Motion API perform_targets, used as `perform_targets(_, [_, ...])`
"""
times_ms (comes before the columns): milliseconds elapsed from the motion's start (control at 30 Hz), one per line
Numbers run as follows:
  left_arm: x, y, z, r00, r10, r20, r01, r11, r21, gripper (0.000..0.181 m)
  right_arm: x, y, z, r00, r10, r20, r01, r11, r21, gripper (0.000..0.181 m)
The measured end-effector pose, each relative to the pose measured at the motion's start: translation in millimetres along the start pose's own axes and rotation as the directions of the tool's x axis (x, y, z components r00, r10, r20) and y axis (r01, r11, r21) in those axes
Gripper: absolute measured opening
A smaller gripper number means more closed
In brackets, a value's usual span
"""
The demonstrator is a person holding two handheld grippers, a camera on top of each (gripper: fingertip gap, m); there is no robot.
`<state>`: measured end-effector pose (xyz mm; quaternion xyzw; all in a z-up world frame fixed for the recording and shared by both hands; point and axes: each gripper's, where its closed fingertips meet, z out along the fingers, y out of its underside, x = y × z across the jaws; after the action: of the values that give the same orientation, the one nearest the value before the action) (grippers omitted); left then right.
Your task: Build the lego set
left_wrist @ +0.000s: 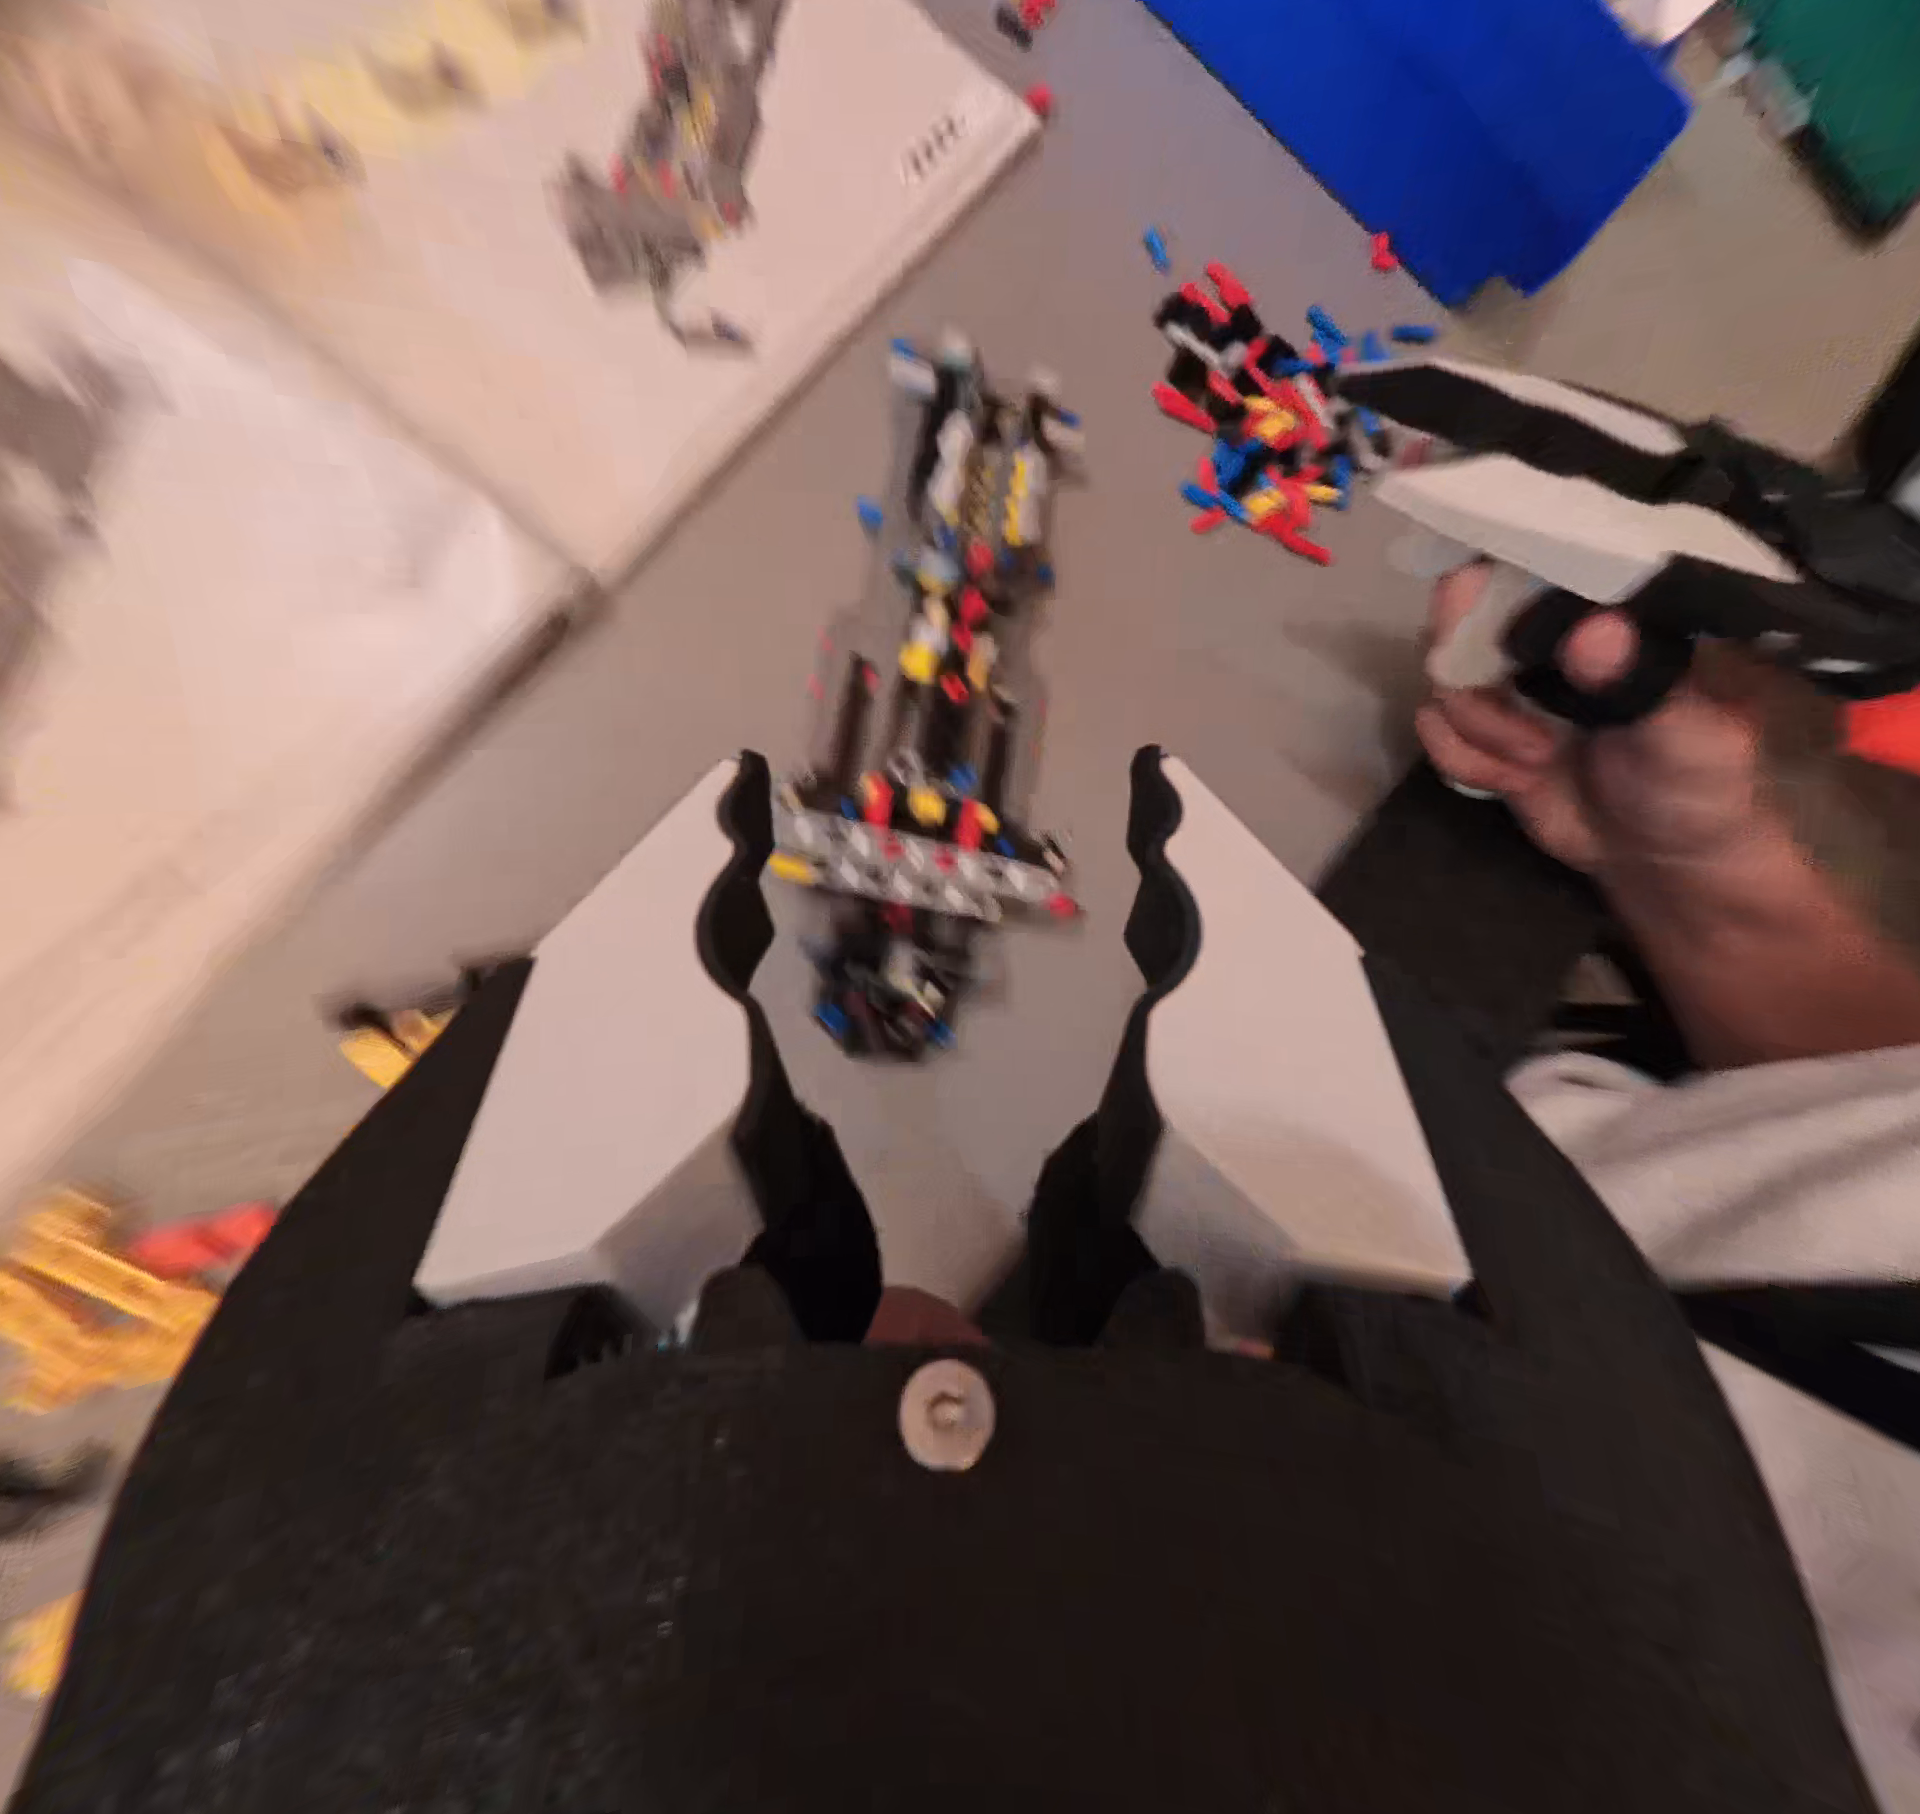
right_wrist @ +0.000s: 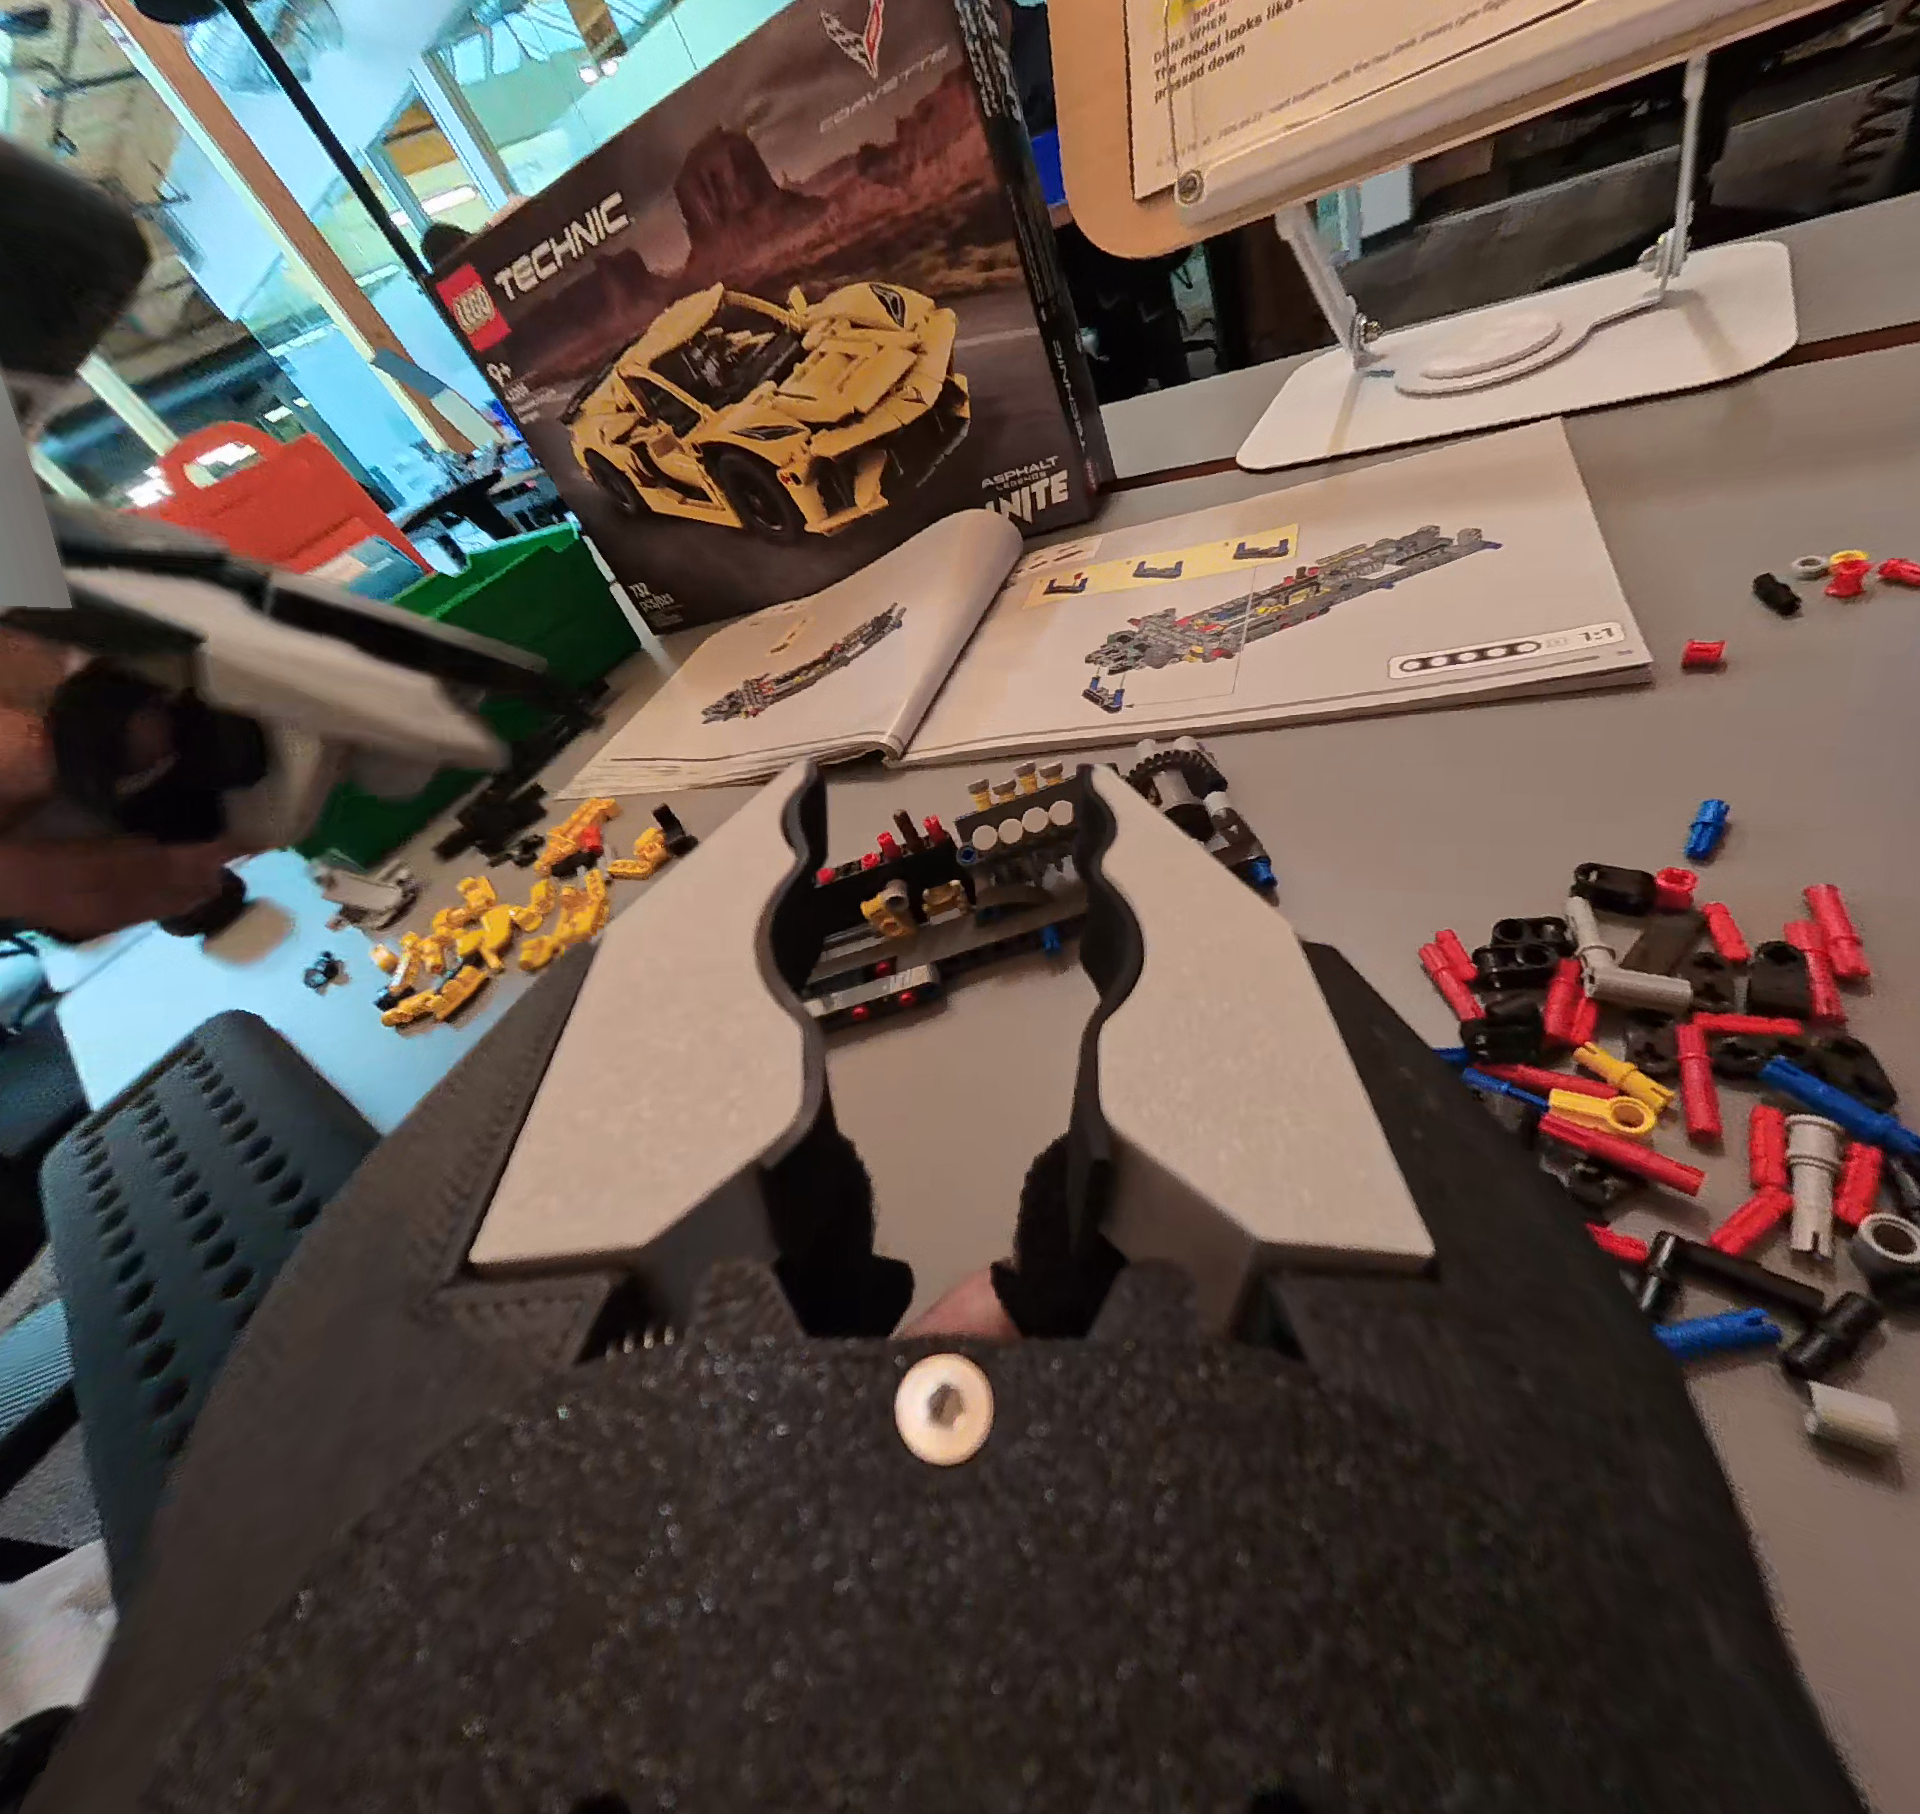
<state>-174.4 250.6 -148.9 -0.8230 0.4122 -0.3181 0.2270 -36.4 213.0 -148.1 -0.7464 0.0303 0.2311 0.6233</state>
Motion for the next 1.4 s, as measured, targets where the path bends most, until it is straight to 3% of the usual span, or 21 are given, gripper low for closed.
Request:
perform_targets(100, [-12, -43, 29, 0.943, 0.3, 0.145, -0.293, 0.953, -0.073, 0.067, 0, -2, -2, 0.999, 0.031, 0.024, -0.032, 0.999, 0.014, 0.046])
perform_targets(167, [-9, -62, 63, 0.91, 0.4, 0.111, -0.381, 0.911, -0.154, 0.067, -1, 0, -1, 0.998, 0.048, 0.043, -0.048, 0.999, 0.001, 0.047])
perform_targets(267, [1, -88, 122, 0.889, 0.457, -0.011, -0.449, 0.868, -0.214, 0.062, -3, 0, -1, 0.996, 0.062, 0.064, -0.063, 0.998, 0.0, 0.048])
perform_targets(367, [-3, -116, 175, 0.849, 0.529, -0.016, -0.518, 0.824, -0.23, 0.061, -4, -2, -5, 0.996, 0.06, 0.068, -0.062, 0.998, 0.02, 0.048])
perform_targets(567, [0, -138, 237, 0.812, 0.583, -0.037, -0.576, 0.788, -0.215, 0.058, -4, -4, -8, 0.989, 0.111, 0.096, -0.115, 0.993, 0.032, 0.048])
perform_targets(667, [6, -133, 252, 0.8, 0.597, -0.062, -0.593, 0.771, -0.232, 0.059, -4, -4, -9, 0.984, 0.133, 0.115, -0.138, 0.99, 0.03, 0.048])
perform_targets(833, [1, -139, 264, 0.771, 0.636, -0.001, -0.618, 0.749, -0.237, 0.056, -5, -4, -9, 0.979, 0.155, 0.132, -0.16, 0.987, 0.026, 0.048])
perform_targets(1133, [-10, -149, 258, 0.799, 0.602, 0.006, -0.588, 0.782, -0.207, 0.059, 2, -6, -6, 0.981, 0.162, 0.107, -0.166, 0.986, 0.028, 0.048])
perform_targets(1200, [-12, -149, 257, 0.802, 0.598, 0.001, -0.585, 0.786, -0.201, 0.06, 18, -9, 1, 0.998, 0.058, 0.041, -0.058, 0.998, 0.002, 0.048])
perform_targets(1300, [-14, -151, 256, 0.812, 0.584, -0.014, -0.576, 0.796, -0.187, 0.061, 83, -15, 13, 0.965, -0.16, -0.208, 0.129, 0.98, -0.154, 0.047])
perform_targets(1400, [-16, -151, 258, 0.817, 0.575, -0.036, -0.571, 0.801, -0.18, 0.062, 126, -16, 36, 0.952, -0.171, -0.253, 0.095, 0.954, -0.286, 0.047])
